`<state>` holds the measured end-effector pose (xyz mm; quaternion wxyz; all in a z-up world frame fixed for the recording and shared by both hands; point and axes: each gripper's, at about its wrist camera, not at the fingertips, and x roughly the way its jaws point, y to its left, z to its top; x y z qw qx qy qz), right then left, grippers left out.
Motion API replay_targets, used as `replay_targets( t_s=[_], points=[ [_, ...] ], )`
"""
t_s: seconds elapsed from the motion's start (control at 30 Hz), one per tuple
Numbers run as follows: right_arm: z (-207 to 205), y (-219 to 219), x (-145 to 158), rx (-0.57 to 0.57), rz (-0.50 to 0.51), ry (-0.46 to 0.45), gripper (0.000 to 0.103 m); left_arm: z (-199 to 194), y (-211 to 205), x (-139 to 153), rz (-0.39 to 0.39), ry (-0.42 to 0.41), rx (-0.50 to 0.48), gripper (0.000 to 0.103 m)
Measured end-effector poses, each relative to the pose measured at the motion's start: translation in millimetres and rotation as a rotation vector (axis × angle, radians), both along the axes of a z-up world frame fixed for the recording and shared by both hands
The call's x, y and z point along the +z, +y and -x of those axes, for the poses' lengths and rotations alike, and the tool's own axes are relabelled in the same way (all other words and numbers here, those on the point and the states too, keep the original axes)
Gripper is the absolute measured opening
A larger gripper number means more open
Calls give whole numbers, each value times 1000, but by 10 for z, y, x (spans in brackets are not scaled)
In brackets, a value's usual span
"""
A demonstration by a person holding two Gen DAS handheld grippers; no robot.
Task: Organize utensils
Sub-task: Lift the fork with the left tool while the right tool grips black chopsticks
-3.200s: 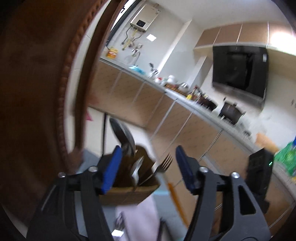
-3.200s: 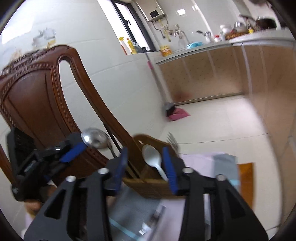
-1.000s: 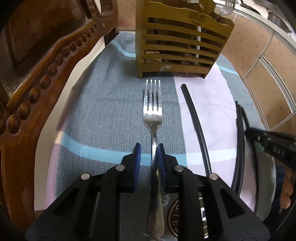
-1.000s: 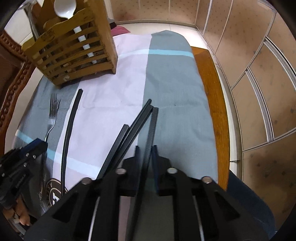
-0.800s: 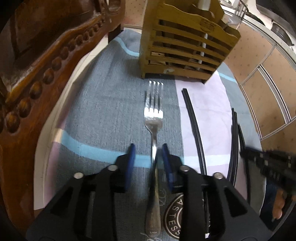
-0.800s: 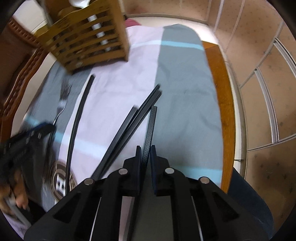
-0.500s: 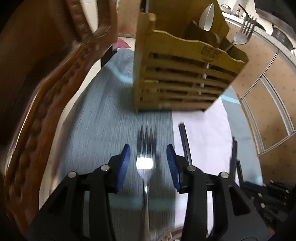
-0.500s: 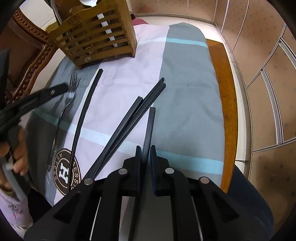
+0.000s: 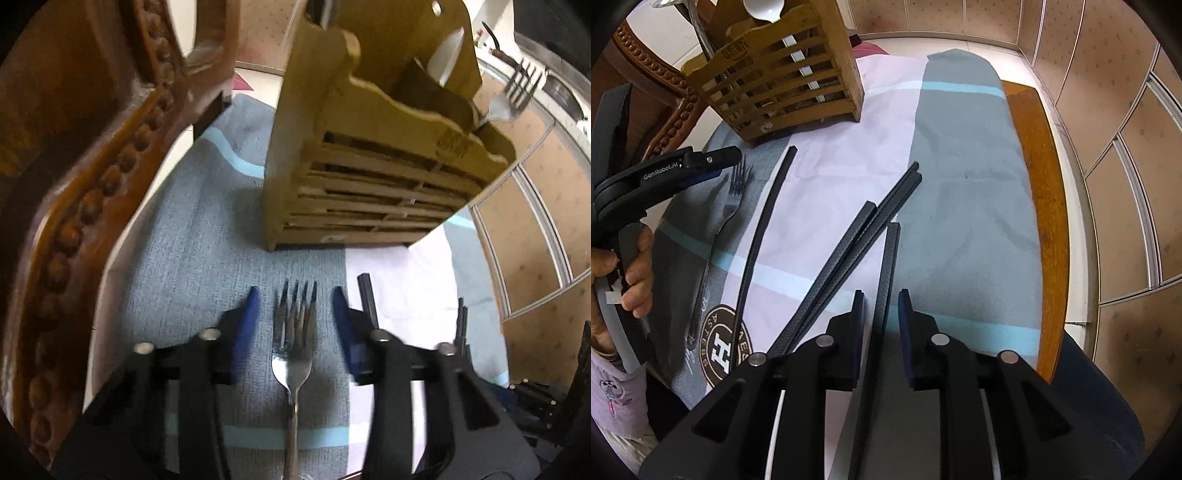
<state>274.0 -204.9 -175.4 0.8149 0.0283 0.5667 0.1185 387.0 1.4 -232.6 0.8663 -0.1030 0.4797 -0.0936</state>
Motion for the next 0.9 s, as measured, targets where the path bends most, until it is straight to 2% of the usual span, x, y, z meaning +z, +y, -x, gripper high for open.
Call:
replay_targets(
  t_s=[0.13,0.17,0.2,0.33,0.43,0.57,0.6,0.73,0.8,0.9],
  points=[
    [0,15,-2,-2,-3,-4,19,-83,-204,-37,-31,-4,-28,34],
    [3,12,-1,-3,-5,-3,19,-96,-250,-53,-32,0,-28,32],
    [8,11,-1,-2,-5,-4,19,-113,-224,-89,-35,3,-27,24],
    [24,-17,-3,-7,-15,-6,19,-101,-294,-90,-37,-18,-16,21],
    [37,-46,2,-14,-23,-9,19,-8,-301,3,-20,-56,-18,21],
    [47,-92,21,-26,-26,-15,19,148,-222,232,48,-139,-8,21],
    [47,-102,27,-29,-25,-17,19,187,-197,282,60,-158,-6,5],
    [13,-96,45,-36,-17,-23,19,386,-143,503,69,-228,-9,4],
    [-25,-73,44,-34,-6,-24,19,402,-114,528,52,-232,-27,4],
    [-94,-71,58,-48,7,-27,19,347,-139,430,2,-185,-28,4]
  ],
)
